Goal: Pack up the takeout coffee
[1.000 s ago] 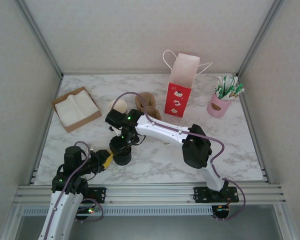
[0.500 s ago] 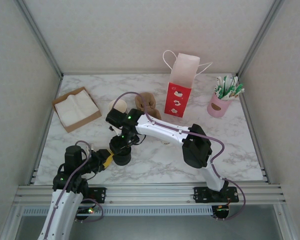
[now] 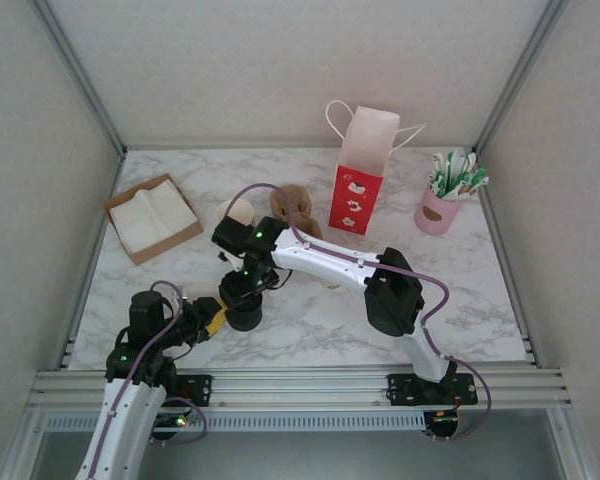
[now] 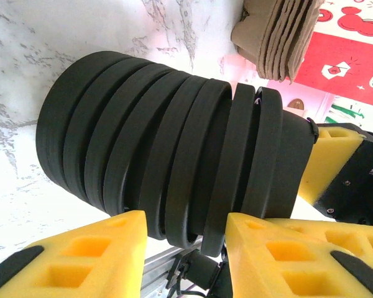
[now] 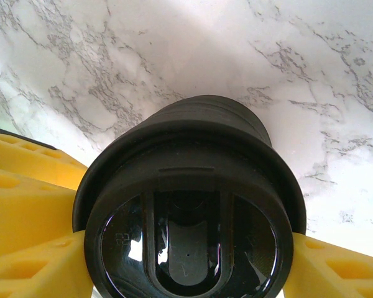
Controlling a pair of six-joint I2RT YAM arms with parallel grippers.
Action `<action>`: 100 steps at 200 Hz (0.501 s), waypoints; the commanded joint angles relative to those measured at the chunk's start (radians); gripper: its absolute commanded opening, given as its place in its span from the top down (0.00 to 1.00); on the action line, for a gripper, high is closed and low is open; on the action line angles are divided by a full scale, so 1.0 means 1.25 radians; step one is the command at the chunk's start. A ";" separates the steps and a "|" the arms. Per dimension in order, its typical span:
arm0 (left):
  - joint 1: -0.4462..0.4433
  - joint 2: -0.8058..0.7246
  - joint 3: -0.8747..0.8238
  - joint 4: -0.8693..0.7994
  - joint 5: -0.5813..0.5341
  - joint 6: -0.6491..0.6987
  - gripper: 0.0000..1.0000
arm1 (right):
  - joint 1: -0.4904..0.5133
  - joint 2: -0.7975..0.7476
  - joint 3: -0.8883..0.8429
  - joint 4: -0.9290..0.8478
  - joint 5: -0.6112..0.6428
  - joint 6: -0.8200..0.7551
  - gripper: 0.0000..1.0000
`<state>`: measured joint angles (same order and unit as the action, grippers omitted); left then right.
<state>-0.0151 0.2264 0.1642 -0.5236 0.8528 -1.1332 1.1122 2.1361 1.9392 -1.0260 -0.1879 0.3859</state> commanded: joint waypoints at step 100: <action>0.008 0.011 -0.043 -0.058 -0.011 0.055 0.64 | 0.009 -0.011 0.020 -0.025 -0.024 0.012 0.29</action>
<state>-0.0151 0.2302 0.1642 -0.5247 0.8509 -1.0950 1.1126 2.1361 1.9430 -1.0325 -0.1875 0.3862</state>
